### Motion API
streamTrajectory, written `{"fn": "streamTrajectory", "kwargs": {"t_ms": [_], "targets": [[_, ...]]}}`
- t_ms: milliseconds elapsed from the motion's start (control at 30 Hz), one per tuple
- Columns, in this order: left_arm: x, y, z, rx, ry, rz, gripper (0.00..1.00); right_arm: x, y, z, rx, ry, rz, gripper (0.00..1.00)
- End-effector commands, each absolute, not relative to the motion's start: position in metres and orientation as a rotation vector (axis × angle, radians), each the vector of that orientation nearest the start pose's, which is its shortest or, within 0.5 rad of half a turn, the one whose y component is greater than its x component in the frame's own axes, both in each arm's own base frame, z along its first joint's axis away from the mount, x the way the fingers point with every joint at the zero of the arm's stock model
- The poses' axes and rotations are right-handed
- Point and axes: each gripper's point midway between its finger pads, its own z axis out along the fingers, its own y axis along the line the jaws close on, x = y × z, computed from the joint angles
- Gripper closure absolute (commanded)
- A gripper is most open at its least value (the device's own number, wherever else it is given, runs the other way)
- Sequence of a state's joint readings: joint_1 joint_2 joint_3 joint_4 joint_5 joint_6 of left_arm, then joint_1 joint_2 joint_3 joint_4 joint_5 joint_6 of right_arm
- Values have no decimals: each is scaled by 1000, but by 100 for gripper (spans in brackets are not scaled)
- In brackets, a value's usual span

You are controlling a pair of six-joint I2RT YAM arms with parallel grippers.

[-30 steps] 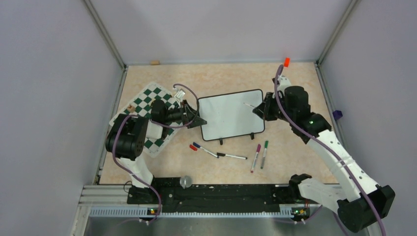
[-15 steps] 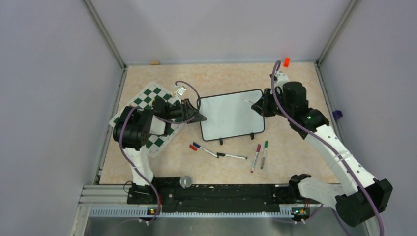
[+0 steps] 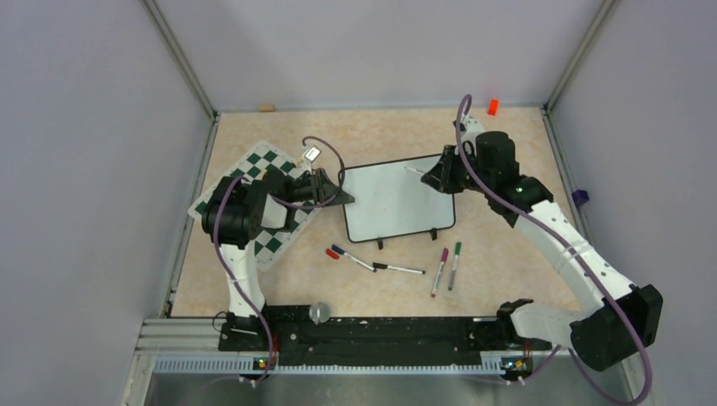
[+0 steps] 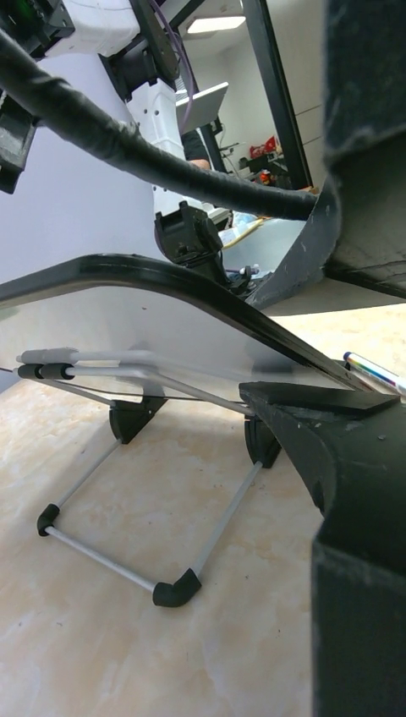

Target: Write a sentence on the whiteboard

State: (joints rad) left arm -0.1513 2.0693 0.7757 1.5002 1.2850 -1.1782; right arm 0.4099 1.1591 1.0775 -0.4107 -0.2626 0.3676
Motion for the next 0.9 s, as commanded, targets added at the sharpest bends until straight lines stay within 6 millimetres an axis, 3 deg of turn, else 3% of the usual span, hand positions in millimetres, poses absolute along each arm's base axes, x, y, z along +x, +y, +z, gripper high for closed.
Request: {"fn": "streamTrajectory", "kwargs": {"t_ms": [0, 300, 367, 600, 867], "targets": [[329, -231, 145, 540, 1704, -1795, 62, 310, 220, 279, -264, 2022, 785, 100], [325, -230, 144, 564, 1697, -1776, 82, 304, 262, 273, -354, 2023, 787, 100], [324, -231, 143, 578, 1697, -1785, 99, 304, 269, 274, -364, 2018, 800, 100], [324, -232, 143, 601, 1693, -1786, 100, 300, 283, 276, -398, 2005, 786, 100], [315, -237, 138, 706, 1649, -1750, 100, 298, 273, 276, -389, 1996, 734, 100]]}}
